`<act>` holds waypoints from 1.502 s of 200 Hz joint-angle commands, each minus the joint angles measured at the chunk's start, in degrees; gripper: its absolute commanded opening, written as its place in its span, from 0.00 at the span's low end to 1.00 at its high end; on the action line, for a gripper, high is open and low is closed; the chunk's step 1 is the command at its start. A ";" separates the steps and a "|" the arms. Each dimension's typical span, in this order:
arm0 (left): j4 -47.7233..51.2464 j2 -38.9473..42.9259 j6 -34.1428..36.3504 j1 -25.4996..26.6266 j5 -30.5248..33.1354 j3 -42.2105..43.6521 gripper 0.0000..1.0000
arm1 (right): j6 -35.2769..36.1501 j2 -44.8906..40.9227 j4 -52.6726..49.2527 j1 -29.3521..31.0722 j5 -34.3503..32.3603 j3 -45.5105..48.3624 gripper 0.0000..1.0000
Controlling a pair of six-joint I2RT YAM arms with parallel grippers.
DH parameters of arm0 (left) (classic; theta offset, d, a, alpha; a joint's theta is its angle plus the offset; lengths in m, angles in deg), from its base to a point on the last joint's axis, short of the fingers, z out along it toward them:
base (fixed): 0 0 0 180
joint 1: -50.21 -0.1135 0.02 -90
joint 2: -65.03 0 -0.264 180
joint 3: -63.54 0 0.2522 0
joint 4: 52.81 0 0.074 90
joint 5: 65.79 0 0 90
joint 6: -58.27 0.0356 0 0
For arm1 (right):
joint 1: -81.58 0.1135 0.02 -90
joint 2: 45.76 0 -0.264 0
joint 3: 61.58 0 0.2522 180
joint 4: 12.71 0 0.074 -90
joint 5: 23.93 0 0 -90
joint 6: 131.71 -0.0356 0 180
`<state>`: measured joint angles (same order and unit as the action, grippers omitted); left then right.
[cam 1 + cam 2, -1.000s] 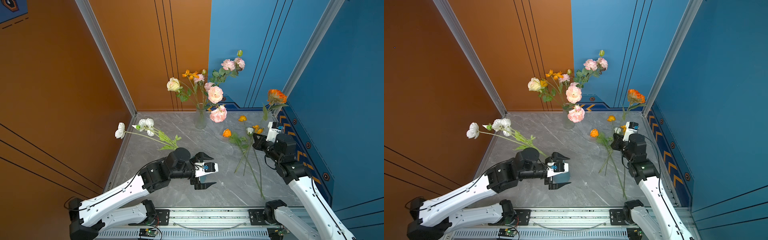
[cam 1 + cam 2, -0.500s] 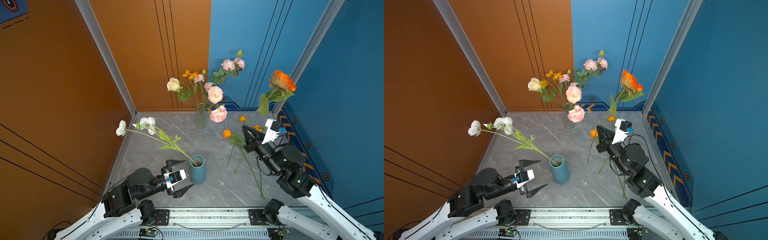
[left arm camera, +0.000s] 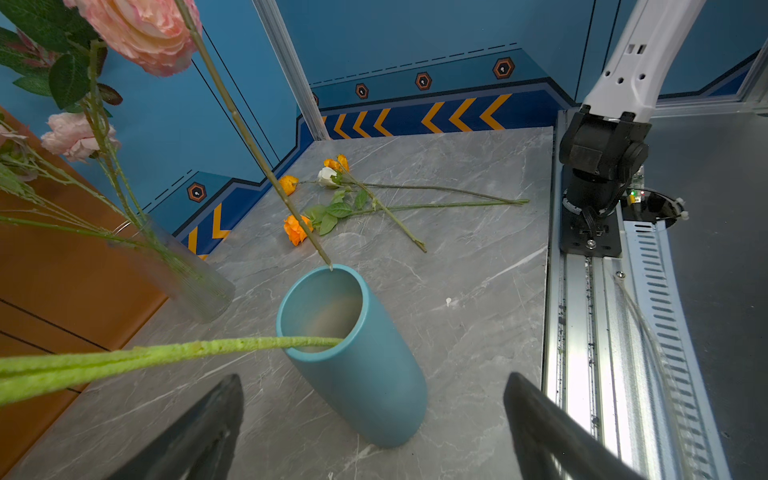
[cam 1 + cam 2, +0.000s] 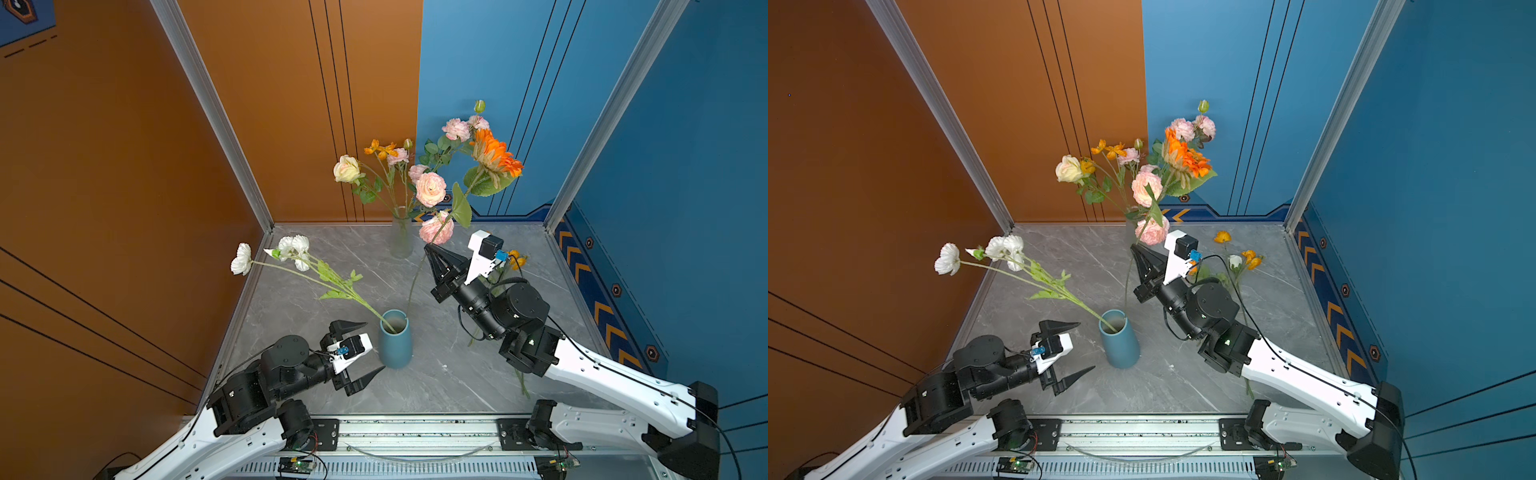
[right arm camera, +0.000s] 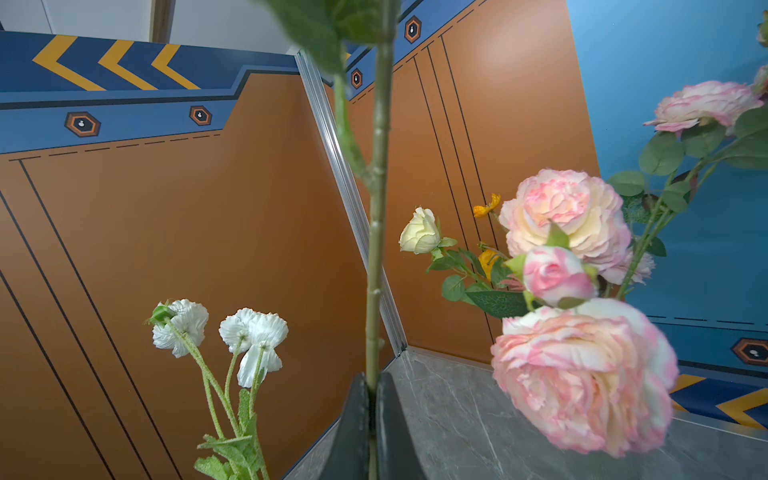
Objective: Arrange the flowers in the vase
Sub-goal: 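Carry the orange gerbera over the teal vase with the right gripper, then lower the gerbera stem into the teal vase and open the right gripper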
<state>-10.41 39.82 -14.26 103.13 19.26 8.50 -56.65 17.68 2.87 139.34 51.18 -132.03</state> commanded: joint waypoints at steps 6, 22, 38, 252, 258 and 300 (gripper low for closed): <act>-0.55 0.40 -1.38 -2.98 -4.36 0.25 0.98 | 0.77 1.56 5.92 1.19 0.32 -2.26 0.00; -0.89 0.11 -1.65 -4.25 -5.93 0.35 0.98 | 0.78 2.31 4.91 1.39 0.12 -3.01 0.00; -1.11 -0.37 -1.91 -5.49 -7.27 0.32 0.98 | 0.83 2.65 4.42 1.41 0.47 -3.18 0.00; -2.56 -0.72 -3.15 -8.30 -10.22 0.74 0.98 | 4.09 13.10 14.25 11.36 -10.68 14.80 0.04; -2.57 -0.74 -3.15 -8.33 -10.23 0.71 0.98 | 3.95 13.26 14.25 11.39 -10.77 14.91 0.06; -2.54 -1.06 -3.15 -8.40 -10.34 0.75 0.98 | 2.96 13.20 11.38 11.33 -10.69 14.85 0.16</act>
<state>-11.63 39.08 -16.66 95.57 10.41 8.55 -52.63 30.77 16.32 150.33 41.73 -117.85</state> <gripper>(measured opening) 0.979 0.158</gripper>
